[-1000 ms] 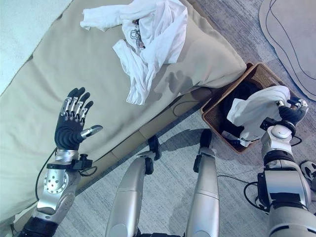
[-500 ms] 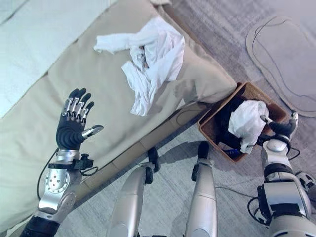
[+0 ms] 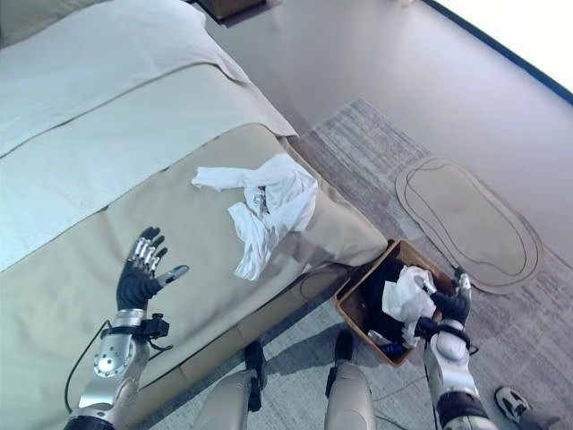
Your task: Pick up clothes into the bucket
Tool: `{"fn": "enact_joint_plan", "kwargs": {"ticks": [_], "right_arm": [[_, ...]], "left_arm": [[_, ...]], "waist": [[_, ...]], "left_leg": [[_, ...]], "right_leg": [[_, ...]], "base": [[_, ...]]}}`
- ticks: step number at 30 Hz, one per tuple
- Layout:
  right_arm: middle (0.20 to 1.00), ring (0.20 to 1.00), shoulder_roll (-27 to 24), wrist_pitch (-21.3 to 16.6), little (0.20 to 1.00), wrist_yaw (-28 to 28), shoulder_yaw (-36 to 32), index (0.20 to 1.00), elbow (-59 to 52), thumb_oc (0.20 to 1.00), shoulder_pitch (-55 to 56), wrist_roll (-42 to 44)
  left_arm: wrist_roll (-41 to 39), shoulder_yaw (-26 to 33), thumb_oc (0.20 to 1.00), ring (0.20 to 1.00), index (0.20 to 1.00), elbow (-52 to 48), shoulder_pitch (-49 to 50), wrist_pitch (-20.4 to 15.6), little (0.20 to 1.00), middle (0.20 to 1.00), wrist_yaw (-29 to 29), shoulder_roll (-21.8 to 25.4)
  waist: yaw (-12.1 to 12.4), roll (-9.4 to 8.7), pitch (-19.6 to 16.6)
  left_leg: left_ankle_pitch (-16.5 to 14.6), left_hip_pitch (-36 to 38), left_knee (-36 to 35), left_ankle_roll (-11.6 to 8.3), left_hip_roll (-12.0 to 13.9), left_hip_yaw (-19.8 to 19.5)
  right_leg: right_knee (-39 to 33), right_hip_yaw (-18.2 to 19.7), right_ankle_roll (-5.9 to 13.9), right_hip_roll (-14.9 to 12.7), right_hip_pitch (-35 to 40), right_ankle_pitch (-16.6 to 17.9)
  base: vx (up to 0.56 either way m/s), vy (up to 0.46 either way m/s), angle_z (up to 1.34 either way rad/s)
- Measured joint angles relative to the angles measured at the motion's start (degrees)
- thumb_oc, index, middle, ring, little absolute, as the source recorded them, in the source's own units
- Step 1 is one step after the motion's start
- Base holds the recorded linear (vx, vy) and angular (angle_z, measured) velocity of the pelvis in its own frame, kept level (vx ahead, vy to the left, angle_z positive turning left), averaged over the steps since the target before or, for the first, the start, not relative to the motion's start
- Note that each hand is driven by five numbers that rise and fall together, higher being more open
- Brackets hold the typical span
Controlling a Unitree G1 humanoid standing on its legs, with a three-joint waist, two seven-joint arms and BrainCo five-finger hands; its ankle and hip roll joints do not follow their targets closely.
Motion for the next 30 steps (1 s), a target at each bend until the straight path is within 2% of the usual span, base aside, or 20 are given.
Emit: {"fn": "enact_joint_plan", "kwargs": {"ticks": [3,8,11,13,14,16,17,18,19,21,23,24,25,26,27,28,29,30], "right_arm": [[1.000,1.000,0.8,0.0,1.000,2.3,0.7,1.000,-2.8,1.000,4.2,-0.7],[1.000,1.000,1.9,0.0,1.000,3.8,2.9,1.000,-3.4,1.000,4.6,-1.7],[1.000,1.000,2.8,0.0,1.000,4.3,3.0,1.000,-4.7,1.000,6.5,-1.6],[1.000,1.000,3.2,-0.1,1.000,4.7,2.7,1.000,-4.7,1.000,8.6,-1.5],[1.000,1.000,3.9,-0.1,1.000,4.8,2.6,1.000,-4.9,1.000,9.6,-1.4],[1.000,1.000,5.3,-0.1,1.000,5.9,2.8,1.000,-4.6,1.000,11.9,-0.1],[1.000,1.000,6.1,0.0,1.000,6.3,2.9,1.000,-4.7,1.000,12.5,0.6],[1.000,1.000,6.0,0.0,1.000,6.3,2.9,1.000,-4.7,1.000,13.0,0.6],[1.000,1.000,5.8,0.0,1.000,6.1,2.4,1.000,-4.8,1.000,13.7,0.8],[1.000,1.000,5.8,0.0,1.000,5.8,2.3,1.000,-5.1,1.000,12.9,1.8],[1.000,1.000,5.4,-0.1,1.000,5.7,2.2,1.000,-5.1,1.000,11.5,1.8],[1.000,1.000,5.3,-0.1,1.000,5.7,2.3,1.000,-5.5,1.000,10.4,1.7],[1.000,1.000,5.6,-0.1,1.000,5.7,2.3,1.000,-5.5,1.000,10.3,1.7],[1.000,1.000,5.0,-0.1,1.000,5.8,2.7,1.000,-5.8,1.000,9.6,1.7],[1.000,1.000,3.2,-0.1,1.000,5.8,3.0,1.000,-6.8,1.000,9.6,1.7],[1.000,1.000,3.8,-0.3,1.000,5.8,2.9,1.000,-6.2,1.000,8.1,1.7],[1.000,1.000,7.1,0.0,1.000,5.7,3.6,1.000,-6.6,1.000,8.3,1.7],[1.000,1.000,7.7,-0.1,1.000,5.8,4.2,1.000,-7.3,1.000,9.1,1.7]], "left_arm": [[1.5,0.0,1.000,1.000,1.000,0.6,0.2,1.2,1.000,1.000,-0.1,-0.7],[1.7,0.4,1.000,1.000,1.000,2.5,-0.6,1.8,1.000,1.000,0.3,-1.5],[2.2,0.5,1.000,1.000,1.000,2.6,-0.4,2.0,1.000,1.000,0.6,-1.9],[2.1,0.6,1.000,1.000,1.000,2.6,0.6,2.3,1.000,1.000,0.6,-3.0],[2.1,1.0,1.000,1.000,1.000,2.7,0.9,2.4,1.000,1.000,0.5,-3.3],[1.6,1.4,1.000,1.000,1.000,3.5,2.4,2.7,1.000,1.000,0.3,-3.6],[1.5,1.6,1.000,1.000,1.000,5.6,2.2,3.6,1.000,1.000,0.0,-3.4],[1.5,1.6,1.000,1.000,1.000,6.0,2.4,3.7,1.000,1.000,0.0,-3.4],[1.6,1.5,1.000,1.000,1.000,7.2,1.6,3.8,1.000,1.000,-0.1,-3.9],[1.6,1.6,1.000,1.000,1.000,8.1,1.2,3.6,1.000,1.000,0.1,-4.3],[1.6,1.6,1.000,1.000,1.000,9.6,1.1,3.7,1.000,1.000,0.4,-4.6],[1.6,1.9,1.000,1.000,1.000,9.9,1.2,3.6,1.000,1.000,1.1,-5.0],[1.6,2.4,1.000,1.000,1.000,9.9,1.4,3.5,1.000,1.000,1.3,-5.1],[1.6,2.8,1.000,1.000,1.000,9.9,2.0,3.5,1.000,1.000,1.9,-6.1],[1.7,2.7,1.000,1.000,1.000,9.5,2.5,3.2,1.000,1.000,2.2,-7.6],[1.7,2.7,1.000,1.000,1.000,9.6,1.9,2.8,1.000,1.000,2.5,-7.3],[1.7,2.8,1.000,1.000,1.000,8.4,1.6,2.1,1.000,1.000,3.5,-4.2],[2.4,2.8,1.000,1.000,1.000,8.6,1.6,1.7,1.000,1.000,3.8,-3.3]], "waist": [[-0.2,-0.41,-0.3],[-1.0,-1.23,-1.6],[-1.1,-1.13,-3.0],[-1.2,-0.85,-3.6],[-1.0,-1.28,-3.9],[-0.6,-1.84,-4.2],[0.3,-2.83,-4.2],[0.6,-2.88,-4.4],[-0.2,-2.95,-4.2],[0.4,-2.60,-4.4],[0.5,-0.98,-4.4],[0.5,-0.18,-4.1],[0.7,-0.11,-4.1],[0.5,1.66,-4.2],[2.0,6.28,-4.9],[2.2,6.23,-4.0],[1.5,0.19,-3.2],[1.7,-2.22,-3.2]], "left_leg": [[0.1,2.3,-0.2,-0.10,0.5,-1.9],[0.5,7.1,-3.0,-0.53,1.9,-2.3],[1.1,8.7,-5.2,-0.66,2.9,-2.3],[1.2,9.1,-4.5,-0.82,3.8,-2.2],[1.2,9.2,-3.6,-0.90,3.9,-2.3],[1.4,8.0,1.9,-1.31,4.3,-3.3],[2.1,5.2,8.1,-0.64,3.7,-5.7],[2.8,4.6,9.5,-0.37,3.7,-6.3],[2.8,2.1,12.7,-0.58,3.3,-8.1],[1.9,0.4,4.1,-1.89,3.2,-8.5],[2.0,0.1,-2.6,-1.84,2.6,-9.1],[2.2,0.6,-4.5,-1.52,1.2,-10.2],[2.2,1.7,-4.4,-1.48,0.3,-11.4],[0.9,3.5,-3.0,-0.90,-0.5,-11.5],[-2.9,4.3,-3.9,2.53,2.0,-11.5],[-0.2,3.3,-2.7,-0.67,2.5,-10.1],[-1.2,1.4,1.1,0.64,-2.1,-5.9],[-2.0,0.3,2.6,0.75,-3.5,-5.0]], "right_leg": [[-0.6,-1.1,-0.17,0.6,3.5,-0.3],[-1.9,-2.0,-0.37,2.2,8.1,-1.4],[-2.0,-2.0,-0.60,3.2,8.8,-1.8],[-0.8,-2.0,-1.52,4.5,8.9,-3.1],[-0.1,-1.5,-1.91,4.4,8.9,-4.0],[2.2,-0.6,-4.11,6.0,8.1,-6.3],[2.5,0.9,-4.28,5.3,9.0,-6.6],[2.3,1.1,-4.33,5.3,9.2,-6.7],[1.8,1.1,-4.84,5.2,9.7,-7.0],[0.3,2.3,-5.11,4.9,8.2,-7.6],[-2.8,3.9,-5.03,4.9,7.8,-7.4],[-5.2,5.9,-3.79,5.0,7.7,-6.7],[-5.3,8.0,-2.18,4.9,7.2,-5.6],[-6.3,9.1,-1.86,5.2,6.6,-5.2],[-3.0,9.0,-2.54,8.3,4.7,-5.5],[7.0,9.8,-3.40,7.7,0.6,-6.7],[16.4,11.3,-4.60,3.2,-4.0,-9.6],[13.4,13.8,-1.88,2.1,-4.6,-9.7]], "base": [[0.08,-0.107,0.26],[0.07,-0.096,0.06],[0.03,-0.085,-0.02],[0.03,-0.162,-0.03],[0.00,-0.122,-0.08],[0.01,-0.052,-0.28],[0.04,0.014,-0.35],[0.15,0.080,-0.09],[0.19,0.120,0.06],[0.22,0.184,-0.17],[0.18,0.236,-0.47],[0.18,0.280,-0.53],[0.18,0.316,-0.87],[0.15,0.316,-0.99],[0.13,0.314,-0.96],[0.07,0.307,-0.67],[-0.01,0.235,-0.52],[-0.08,0.202,-1.03]]}}
